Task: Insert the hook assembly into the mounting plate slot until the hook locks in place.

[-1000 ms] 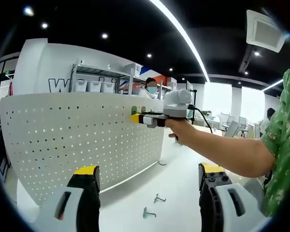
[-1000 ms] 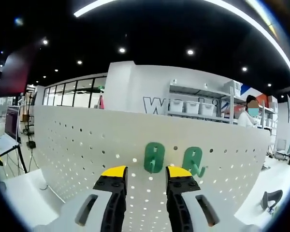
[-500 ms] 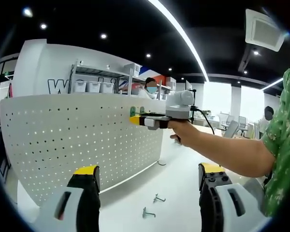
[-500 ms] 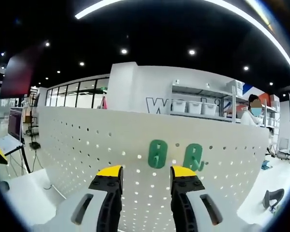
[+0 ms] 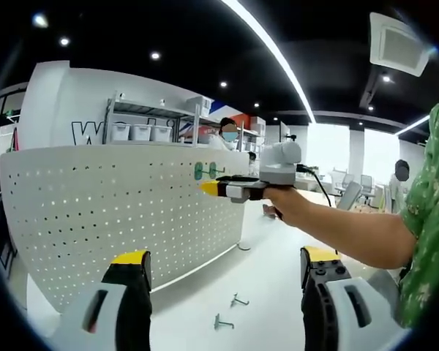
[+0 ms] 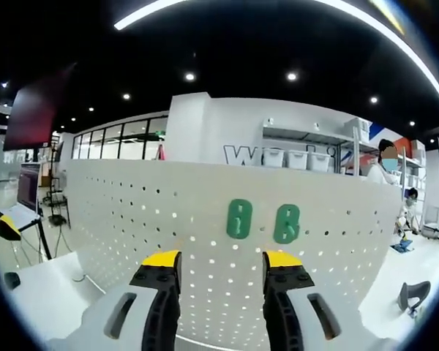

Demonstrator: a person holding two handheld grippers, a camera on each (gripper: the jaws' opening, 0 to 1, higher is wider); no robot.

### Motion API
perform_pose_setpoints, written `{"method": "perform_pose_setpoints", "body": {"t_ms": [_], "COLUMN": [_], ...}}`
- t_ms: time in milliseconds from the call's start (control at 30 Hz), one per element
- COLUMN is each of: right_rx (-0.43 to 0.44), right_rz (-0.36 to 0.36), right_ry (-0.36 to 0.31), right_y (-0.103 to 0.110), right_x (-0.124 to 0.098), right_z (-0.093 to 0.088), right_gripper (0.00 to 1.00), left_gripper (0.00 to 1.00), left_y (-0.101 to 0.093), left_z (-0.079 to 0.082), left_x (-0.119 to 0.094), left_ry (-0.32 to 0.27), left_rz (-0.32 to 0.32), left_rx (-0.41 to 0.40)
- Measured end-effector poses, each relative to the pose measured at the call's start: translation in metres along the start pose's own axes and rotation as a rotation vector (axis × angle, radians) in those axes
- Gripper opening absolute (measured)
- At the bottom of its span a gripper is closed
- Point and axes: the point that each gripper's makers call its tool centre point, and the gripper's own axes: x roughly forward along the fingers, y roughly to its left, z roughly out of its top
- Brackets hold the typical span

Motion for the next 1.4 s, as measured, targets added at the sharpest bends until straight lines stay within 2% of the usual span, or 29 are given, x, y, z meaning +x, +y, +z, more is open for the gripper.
{"method": "perform_pose_setpoints", "body": {"t_ms": [667, 1067, 1400], "right_rx": [0.021, 0.053, 0.043], "right_rz": [0.017, 0.050, 0.084], "right_ry": [0.029, 0.067, 0.120], "right_y": [0.006, 0.019, 0.033], "right_x": [-0.049, -0.093, -0.124], "right_z": [-0.019, -0.041, -0.067], "right_gripper": [0.46, 0.47, 0.47], "left_gripper": [0.86, 0.86, 0.86], "left_y": [-0.010, -0.018, -0.029], "left_z": [-0.006, -0.019, -0.032], "left_x": [-0.004, -0.009, -0.010], "left_ry": [0.005, 0.029, 0.056], "left_rz": [0.000, -0.001, -0.007], "left_rx": [0.005, 0.005, 0.012]}}
